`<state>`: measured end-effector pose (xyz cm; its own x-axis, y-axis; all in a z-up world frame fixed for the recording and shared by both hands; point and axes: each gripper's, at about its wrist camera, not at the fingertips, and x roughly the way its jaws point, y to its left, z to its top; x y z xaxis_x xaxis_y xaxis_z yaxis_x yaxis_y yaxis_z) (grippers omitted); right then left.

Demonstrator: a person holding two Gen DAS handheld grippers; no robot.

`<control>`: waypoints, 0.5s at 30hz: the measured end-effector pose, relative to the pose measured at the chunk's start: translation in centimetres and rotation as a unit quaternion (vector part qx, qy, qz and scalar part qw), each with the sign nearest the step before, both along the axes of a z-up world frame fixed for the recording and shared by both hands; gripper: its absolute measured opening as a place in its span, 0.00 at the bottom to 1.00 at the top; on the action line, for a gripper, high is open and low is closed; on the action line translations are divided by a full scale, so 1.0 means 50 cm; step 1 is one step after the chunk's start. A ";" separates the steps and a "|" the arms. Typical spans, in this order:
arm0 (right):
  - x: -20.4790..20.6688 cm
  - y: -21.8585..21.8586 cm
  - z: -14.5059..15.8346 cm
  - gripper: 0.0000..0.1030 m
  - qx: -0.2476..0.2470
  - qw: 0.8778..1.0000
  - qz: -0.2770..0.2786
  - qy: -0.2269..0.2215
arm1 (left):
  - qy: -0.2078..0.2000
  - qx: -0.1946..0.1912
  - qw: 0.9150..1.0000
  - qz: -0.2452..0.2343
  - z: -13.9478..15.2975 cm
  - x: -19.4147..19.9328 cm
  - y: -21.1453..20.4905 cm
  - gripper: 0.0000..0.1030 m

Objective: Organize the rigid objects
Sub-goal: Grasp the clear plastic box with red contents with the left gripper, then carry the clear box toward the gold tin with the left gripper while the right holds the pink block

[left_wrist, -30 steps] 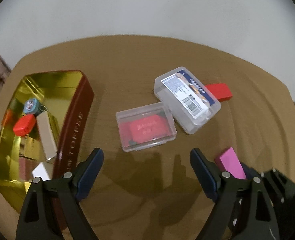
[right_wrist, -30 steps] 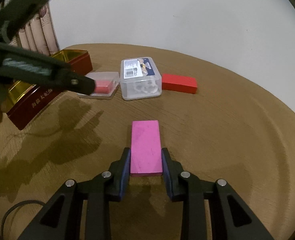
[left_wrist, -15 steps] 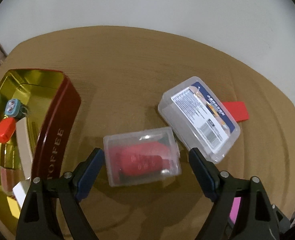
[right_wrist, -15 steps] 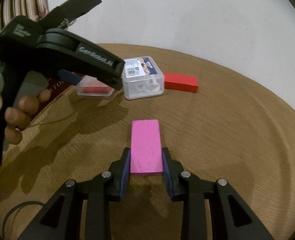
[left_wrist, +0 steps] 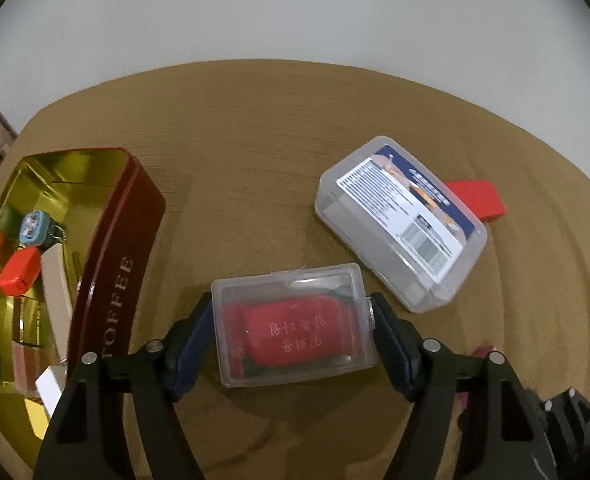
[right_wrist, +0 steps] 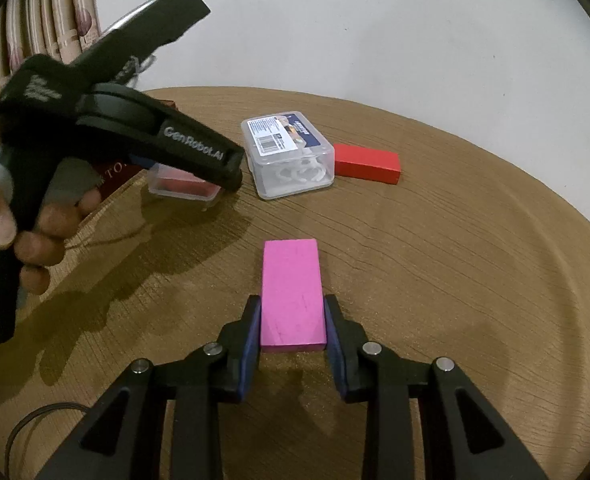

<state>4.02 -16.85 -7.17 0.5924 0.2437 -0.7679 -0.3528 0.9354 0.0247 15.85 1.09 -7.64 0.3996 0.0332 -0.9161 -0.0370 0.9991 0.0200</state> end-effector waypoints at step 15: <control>-0.003 0.009 0.000 0.30 -0.006 1.000 0.001 -0.003 | -0.040 0.029 0.998 -0.035 0.065 -0.076 -0.010 0.68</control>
